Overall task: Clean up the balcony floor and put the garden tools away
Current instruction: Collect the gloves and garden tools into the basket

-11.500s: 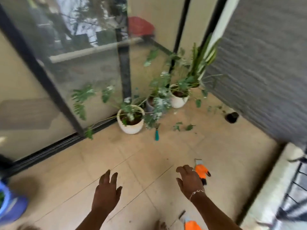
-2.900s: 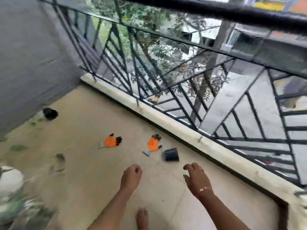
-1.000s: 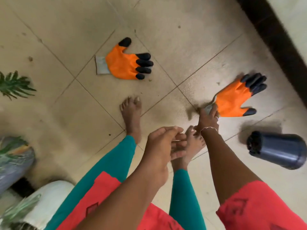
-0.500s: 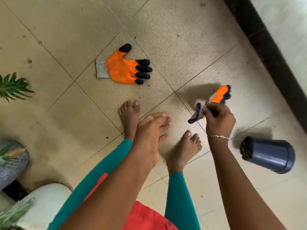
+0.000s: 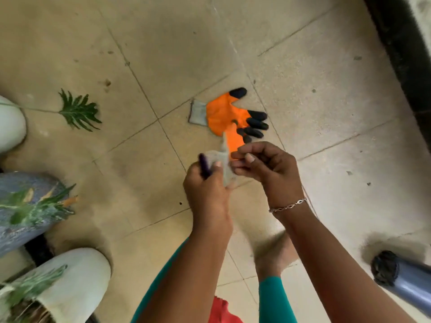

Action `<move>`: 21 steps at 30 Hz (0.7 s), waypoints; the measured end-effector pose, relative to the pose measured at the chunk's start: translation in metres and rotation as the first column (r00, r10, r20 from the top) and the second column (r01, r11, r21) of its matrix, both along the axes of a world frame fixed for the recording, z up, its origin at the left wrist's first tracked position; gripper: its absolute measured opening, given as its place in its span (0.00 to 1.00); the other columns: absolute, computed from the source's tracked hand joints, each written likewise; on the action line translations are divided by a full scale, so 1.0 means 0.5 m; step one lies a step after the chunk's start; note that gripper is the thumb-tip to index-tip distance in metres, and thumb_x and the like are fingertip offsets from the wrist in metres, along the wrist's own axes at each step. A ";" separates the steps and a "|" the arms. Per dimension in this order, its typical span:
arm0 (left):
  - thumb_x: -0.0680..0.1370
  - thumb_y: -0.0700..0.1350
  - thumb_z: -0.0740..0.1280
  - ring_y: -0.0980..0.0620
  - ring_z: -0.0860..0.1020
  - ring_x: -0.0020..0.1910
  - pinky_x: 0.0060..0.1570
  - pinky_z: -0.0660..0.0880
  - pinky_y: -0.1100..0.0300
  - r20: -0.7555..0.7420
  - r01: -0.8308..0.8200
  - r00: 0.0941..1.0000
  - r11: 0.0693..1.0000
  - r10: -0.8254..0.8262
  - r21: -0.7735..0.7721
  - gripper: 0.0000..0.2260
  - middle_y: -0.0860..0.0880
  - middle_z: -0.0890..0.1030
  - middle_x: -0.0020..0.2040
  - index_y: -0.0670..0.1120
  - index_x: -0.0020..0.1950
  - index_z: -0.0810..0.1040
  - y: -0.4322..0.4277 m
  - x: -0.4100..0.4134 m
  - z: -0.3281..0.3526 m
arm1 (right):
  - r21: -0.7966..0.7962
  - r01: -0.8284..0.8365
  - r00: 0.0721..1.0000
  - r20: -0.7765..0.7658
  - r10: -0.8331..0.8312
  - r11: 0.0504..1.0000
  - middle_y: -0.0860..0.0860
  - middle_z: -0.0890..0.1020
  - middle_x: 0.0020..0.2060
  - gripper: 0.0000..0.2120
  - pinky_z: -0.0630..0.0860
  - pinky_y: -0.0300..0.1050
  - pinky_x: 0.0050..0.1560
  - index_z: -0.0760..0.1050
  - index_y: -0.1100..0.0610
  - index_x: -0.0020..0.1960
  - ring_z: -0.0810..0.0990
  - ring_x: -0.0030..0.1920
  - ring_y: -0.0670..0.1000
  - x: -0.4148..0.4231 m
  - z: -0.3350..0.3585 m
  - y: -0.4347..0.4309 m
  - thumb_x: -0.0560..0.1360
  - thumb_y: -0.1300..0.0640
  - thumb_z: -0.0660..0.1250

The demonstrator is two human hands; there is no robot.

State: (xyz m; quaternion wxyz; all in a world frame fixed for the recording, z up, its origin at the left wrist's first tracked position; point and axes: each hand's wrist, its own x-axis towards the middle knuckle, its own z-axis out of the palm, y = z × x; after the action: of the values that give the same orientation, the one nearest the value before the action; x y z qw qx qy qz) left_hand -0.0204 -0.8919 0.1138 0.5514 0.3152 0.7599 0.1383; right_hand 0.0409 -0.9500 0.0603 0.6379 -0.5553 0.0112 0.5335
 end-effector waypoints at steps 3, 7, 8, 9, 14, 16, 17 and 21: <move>0.80 0.39 0.62 0.50 0.79 0.46 0.49 0.80 0.54 -0.147 -0.166 0.971 0.973 0.190 0.157 0.09 0.53 0.76 0.43 0.53 0.43 0.72 0.053 -0.042 0.002 | -0.151 -0.150 0.959 0.218 0.181 0.977 0.49 0.82 0.33 0.12 0.80 0.44 0.39 0.75 0.56 0.42 0.81 0.34 0.47 -0.005 -0.056 0.073 0.74 0.72 0.62; 0.80 0.40 0.61 0.45 0.77 0.49 0.58 0.74 0.43 -0.275 -0.212 0.924 0.954 0.266 0.212 0.11 0.53 0.75 0.42 0.53 0.40 0.70 0.081 -0.075 -0.011 | -0.545 -0.291 0.544 0.582 0.604 0.787 0.59 0.82 0.42 0.07 0.75 0.51 0.43 0.78 0.61 0.49 0.80 0.45 0.61 0.007 -0.166 0.157 0.73 0.67 0.63; 0.80 0.40 0.61 0.45 0.77 0.48 0.58 0.75 0.45 -0.286 -0.225 0.917 0.953 0.277 0.201 0.11 0.52 0.75 0.42 0.53 0.40 0.69 0.085 -0.077 -0.013 | -0.621 -0.325 0.401 0.593 0.699 0.713 0.60 0.81 0.46 0.09 0.72 0.50 0.43 0.77 0.62 0.51 0.79 0.47 0.62 0.011 -0.189 0.180 0.73 0.67 0.62; 0.80 0.39 0.61 0.46 0.77 0.49 0.57 0.75 0.48 -0.287 -0.248 0.913 0.952 0.291 0.178 0.11 0.53 0.75 0.42 0.52 0.41 0.69 0.089 -0.075 -0.011 | -0.685 -0.360 0.269 0.574 0.773 0.634 0.61 0.79 0.49 0.11 0.71 0.51 0.43 0.76 0.62 0.54 0.77 0.49 0.63 0.011 -0.208 0.201 0.73 0.68 0.61; 0.80 0.39 0.60 0.46 0.77 0.56 0.59 0.75 0.47 -0.285 -0.343 0.889 0.933 0.360 0.108 0.05 0.50 0.74 0.48 0.49 0.53 0.69 0.115 -0.086 -0.011 | -0.845 -0.472 -0.279 0.415 0.866 0.253 0.62 0.69 0.61 0.19 0.72 0.54 0.52 0.67 0.61 0.65 0.69 0.62 0.63 -0.018 -0.267 0.269 0.75 0.67 0.56; 0.80 0.39 0.60 0.45 0.77 0.56 0.60 0.75 0.46 -0.272 -0.400 0.871 0.912 0.410 0.092 0.05 0.50 0.73 0.48 0.48 0.54 0.69 0.129 -0.094 -0.014 | -0.841 -0.507 -0.292 0.374 0.880 0.189 0.62 0.61 0.70 0.20 0.67 0.55 0.63 0.64 0.58 0.70 0.61 0.69 0.63 -0.030 -0.293 0.286 0.78 0.61 0.57; 0.80 0.38 0.60 0.45 0.77 0.55 0.59 0.75 0.46 -0.269 -0.420 0.864 0.904 0.426 0.083 0.05 0.50 0.73 0.47 0.48 0.54 0.69 0.134 -0.097 -0.015 | -0.831 -0.532 -0.279 0.353 0.893 0.162 0.62 0.55 0.73 0.20 0.62 0.55 0.67 0.64 0.57 0.71 0.56 0.72 0.63 -0.036 -0.309 0.290 0.79 0.57 0.57; 0.80 0.39 0.60 0.48 0.74 0.52 0.59 0.75 0.46 -0.290 -0.441 0.854 0.897 0.431 0.033 0.05 0.52 0.71 0.43 0.47 0.55 0.69 0.144 -0.105 -0.019 | -0.876 -0.481 -0.469 0.282 0.837 0.026 0.63 0.39 0.74 0.18 0.55 0.57 0.70 0.68 0.56 0.68 0.43 0.74 0.63 -0.046 -0.337 0.293 0.80 0.55 0.54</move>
State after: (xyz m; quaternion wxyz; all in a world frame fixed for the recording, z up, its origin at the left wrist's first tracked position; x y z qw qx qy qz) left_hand -0.0730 -0.8199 0.1045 0.3937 0.1418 0.8863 0.1985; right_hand 0.0179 -0.8035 -0.1081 -0.1389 -0.6663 -0.6153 0.3977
